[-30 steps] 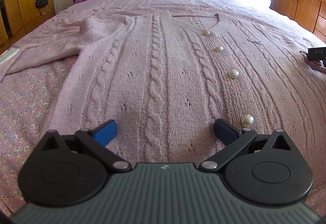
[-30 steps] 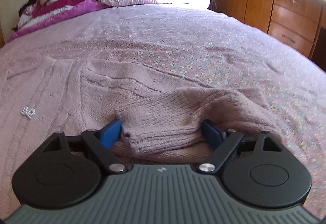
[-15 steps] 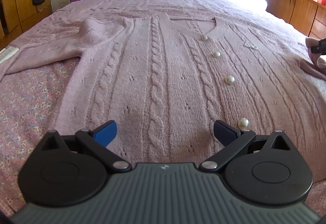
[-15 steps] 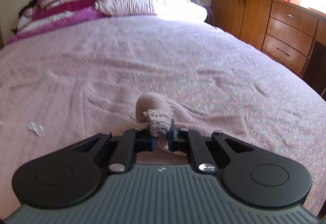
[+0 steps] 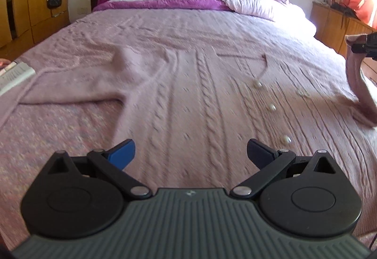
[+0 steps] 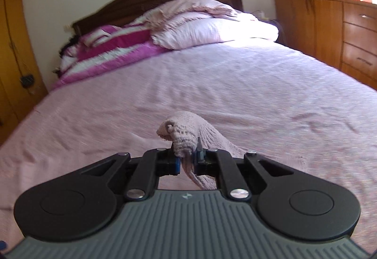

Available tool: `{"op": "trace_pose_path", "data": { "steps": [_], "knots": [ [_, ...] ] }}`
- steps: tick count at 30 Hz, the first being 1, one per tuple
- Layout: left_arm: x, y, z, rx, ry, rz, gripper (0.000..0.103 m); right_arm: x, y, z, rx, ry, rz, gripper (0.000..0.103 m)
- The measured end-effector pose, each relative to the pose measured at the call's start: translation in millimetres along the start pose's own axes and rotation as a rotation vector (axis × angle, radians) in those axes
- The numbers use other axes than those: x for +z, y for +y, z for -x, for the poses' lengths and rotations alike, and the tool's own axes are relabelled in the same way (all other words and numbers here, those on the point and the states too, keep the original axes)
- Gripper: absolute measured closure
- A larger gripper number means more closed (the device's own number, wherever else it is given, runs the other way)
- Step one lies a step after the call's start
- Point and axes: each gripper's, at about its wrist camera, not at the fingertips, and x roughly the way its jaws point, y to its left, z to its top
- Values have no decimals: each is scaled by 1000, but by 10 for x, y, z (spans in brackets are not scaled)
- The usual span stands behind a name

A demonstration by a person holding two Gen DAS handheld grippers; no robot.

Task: Fold small clothes
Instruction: 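Carry the held sleeve across the cardigan body and open the right tool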

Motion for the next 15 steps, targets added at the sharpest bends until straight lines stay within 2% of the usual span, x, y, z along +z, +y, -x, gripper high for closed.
{"op": "trace_pose_path", "data": {
  "steps": [9, 15],
  "knots": [
    [39, 183, -62, 19, -5, 12, 0, 136, 1026, 89, 178, -48, 33, 93],
    [-27, 272, -93, 36, -3, -14, 0, -18, 1658, -10, 277, -15, 70, 93]
  ]
}}
